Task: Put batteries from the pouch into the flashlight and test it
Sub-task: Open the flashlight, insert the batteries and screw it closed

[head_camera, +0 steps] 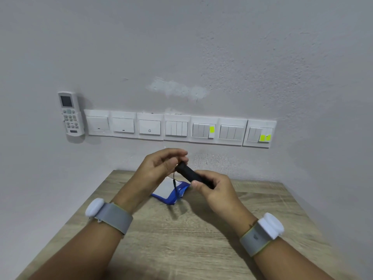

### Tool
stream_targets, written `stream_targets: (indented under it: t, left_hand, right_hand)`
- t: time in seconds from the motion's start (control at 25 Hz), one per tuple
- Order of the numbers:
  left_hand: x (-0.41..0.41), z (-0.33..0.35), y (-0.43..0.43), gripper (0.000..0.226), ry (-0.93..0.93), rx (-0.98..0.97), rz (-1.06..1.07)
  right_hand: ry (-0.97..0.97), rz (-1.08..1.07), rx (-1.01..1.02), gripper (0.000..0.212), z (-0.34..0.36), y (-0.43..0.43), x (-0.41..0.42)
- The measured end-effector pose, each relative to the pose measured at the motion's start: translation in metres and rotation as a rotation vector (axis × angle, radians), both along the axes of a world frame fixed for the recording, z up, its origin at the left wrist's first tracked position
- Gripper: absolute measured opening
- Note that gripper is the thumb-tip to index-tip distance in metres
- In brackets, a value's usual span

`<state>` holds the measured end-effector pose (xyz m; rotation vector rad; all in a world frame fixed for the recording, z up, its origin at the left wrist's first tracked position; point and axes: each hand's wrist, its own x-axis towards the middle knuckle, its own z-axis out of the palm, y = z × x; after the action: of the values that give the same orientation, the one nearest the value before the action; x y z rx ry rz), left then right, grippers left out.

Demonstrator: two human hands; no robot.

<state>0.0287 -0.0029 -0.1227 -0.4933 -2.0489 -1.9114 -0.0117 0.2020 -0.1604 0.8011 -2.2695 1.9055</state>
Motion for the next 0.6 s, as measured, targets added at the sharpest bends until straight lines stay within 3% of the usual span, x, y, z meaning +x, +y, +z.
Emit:
stream_targets:
  t: [0.04, 0.16, 0.24, 0.36, 0.44, 0.52, 0.6]
  left_hand:
    - [-0.001, 0.0, 0.004, 0.032, -0.028, -0.062, 0.094]
    - [-0.008, -0.005, 0.017, 0.009, -0.03, -0.384, 0.352]
    - [-0.008, -0.006, 0.017, 0.018, 0.013, -0.366, 0.325]
    - [-0.004, 0.0, 0.006, 0.036, 0.055, -0.3, 0.18]
    - [0.0, 0.003, 0.007, 0.031, 0.082, -0.302, 0.117]
    - [0.001, 0.0, 0.012, 0.01, 0.107, -0.338, 0.222]
    - [0.0, -0.008, 0.019, 0.051, 0.084, -0.444, 0.347]
  right_hand:
    - [0.051, -0.028, 0.014, 0.023, 0.0, 0.001, 0.001]
    - [0.229, -0.115, 0.109, 0.028, -0.001, 0.002, 0.002]
    - [0.186, -0.126, 0.104, 0.026, -0.002, 0.002, 0.002]
    - [-0.049, 0.024, 0.03, 0.019, 0.001, 0.004, 0.002]
    - [-0.08, 0.1, 0.045, 0.019, 0.001, 0.006, 0.002]
    - [-0.017, 0.083, 0.053, 0.019, 0.003, 0.006, 0.005]
    - [0.085, 0.033, 0.073, 0.015, 0.004, 0.004, 0.011]
